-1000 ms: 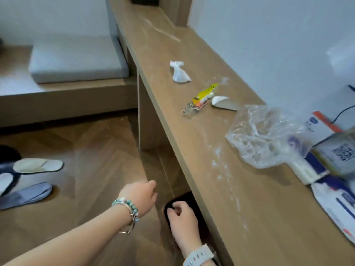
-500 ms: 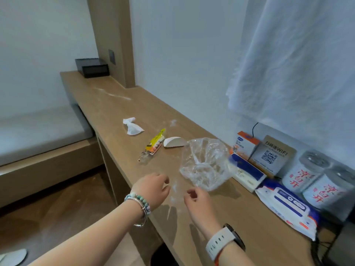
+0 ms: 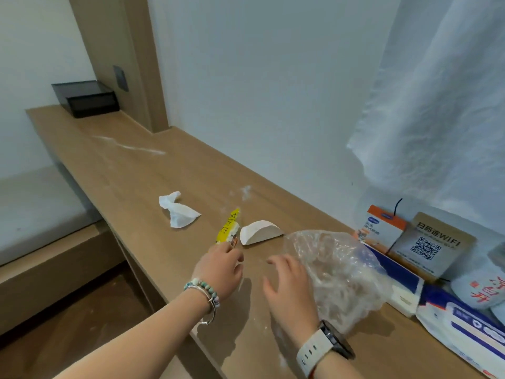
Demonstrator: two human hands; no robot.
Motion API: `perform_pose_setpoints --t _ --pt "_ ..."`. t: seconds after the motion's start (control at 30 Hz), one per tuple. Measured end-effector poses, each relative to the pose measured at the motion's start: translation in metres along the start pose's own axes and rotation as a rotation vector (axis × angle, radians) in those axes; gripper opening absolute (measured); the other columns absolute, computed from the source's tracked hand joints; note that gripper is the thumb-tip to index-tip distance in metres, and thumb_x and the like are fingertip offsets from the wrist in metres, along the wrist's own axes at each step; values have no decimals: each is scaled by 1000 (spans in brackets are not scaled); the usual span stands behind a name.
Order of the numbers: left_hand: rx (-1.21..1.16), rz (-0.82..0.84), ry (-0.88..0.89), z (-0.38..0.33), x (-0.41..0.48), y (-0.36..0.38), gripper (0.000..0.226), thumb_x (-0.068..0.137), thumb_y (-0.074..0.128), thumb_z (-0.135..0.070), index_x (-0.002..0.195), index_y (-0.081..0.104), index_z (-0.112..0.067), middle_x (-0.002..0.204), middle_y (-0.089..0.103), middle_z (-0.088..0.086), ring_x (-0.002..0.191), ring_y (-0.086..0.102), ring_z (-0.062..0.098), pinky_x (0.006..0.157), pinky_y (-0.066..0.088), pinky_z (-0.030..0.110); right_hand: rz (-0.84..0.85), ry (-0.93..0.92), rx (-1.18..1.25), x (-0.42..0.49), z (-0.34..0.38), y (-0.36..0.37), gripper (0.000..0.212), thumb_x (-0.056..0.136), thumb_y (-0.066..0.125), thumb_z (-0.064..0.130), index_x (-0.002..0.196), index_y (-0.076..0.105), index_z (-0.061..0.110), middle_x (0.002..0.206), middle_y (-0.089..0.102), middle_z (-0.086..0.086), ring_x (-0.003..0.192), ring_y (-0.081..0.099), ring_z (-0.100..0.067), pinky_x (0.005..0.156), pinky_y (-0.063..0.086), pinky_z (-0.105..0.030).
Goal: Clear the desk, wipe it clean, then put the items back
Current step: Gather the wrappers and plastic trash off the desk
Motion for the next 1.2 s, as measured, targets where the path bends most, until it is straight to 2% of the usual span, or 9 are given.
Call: perform_pose_setpoints --t 0.27,0.4,0.5,0.63,0.73,0.9,1.03,1.1,1.2 --pt "202 -64 -141 115 62 -22 60 53 82 -25 110 66 -20 132 51 19 120 50 43 86 48 52 330 113 11 59 49 98 68 89 52 48 147 22 27 158 7 8 144 12 -15 115 15 -35" --pt "231 58 -235 162 83 -9 78 85 55 -37 148 9 -34 156 -8 9 143 1 33 114 17 41 506 106 -125 75 55 139 92 82 55 58 151 1 28 158 -13 3 146 -7 -17 117 4 -37" --pt "210 135 -261 177 89 -2 78 87 48 -42 147 -1 -36 154 9 4 139 19 26 108 28 35 581 94 -177 78 52 150 86 85 53 51 151 3 27 159 -9 1 146 -8 -17 117 1 -37" --pt "238 107 -227 176 82 4 54 91 45 -43 141 28 -35 133 43 -6 125 38 21 99 34 34 554 83 -102 81 48 148 66 93 46 26 150 13 25 159 -2 4 146 -3 -15 117 3 -31" --pt "192 -18 -117 164 77 2 36 63 82 -25 96 66 -29 87 60 -2 82 59 28 68 47 36 498 79 -60 84 45 145 57 94 40 12 148 23 22 158 7 5 145 6 -13 118 12 -28" --pt "103 -20 -24 154 74 11 44 29 93 -13 56 58 -16 53 52 -1 47 51 26 42 31 21 412 62 -73 84 38 141 55 91 38 0 143 33 17 151 26 0 138 24 -17 110 25 -26" --pt "65 83 22 140 64 26 37 50 90 -23 59 57 -10 64 51 5 59 54 30 47 41 28 359 95 -53 80 33 131 56 86 38 -7 137 40 16 138 40 -4 126 37 -21 98 36 -27" --pt "-27 65 -56 136 62 25 22 81 69 -25 83 60 -5 86 48 8 83 54 33 62 37 29 340 149 -28 74 25 124 53 90 35 -5 137 41 18 136 42 -3 125 39 -19 98 35 -26" --pt "-123 94 -102 123 61 24 19 95 47 -24 109 50 -12 109 47 5 95 55 30 68 33 28 256 249 38 66 9 114 44 95 36 1 133 48 21 128 51 -1 118 47 -18 93 39 -26"
Point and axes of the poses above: each hand's wrist, its own x-axis towards the middle knuckle, its own y-axis out of the palm, z = x × y, the point moved 8 cm from there along x, towards the middle knuckle
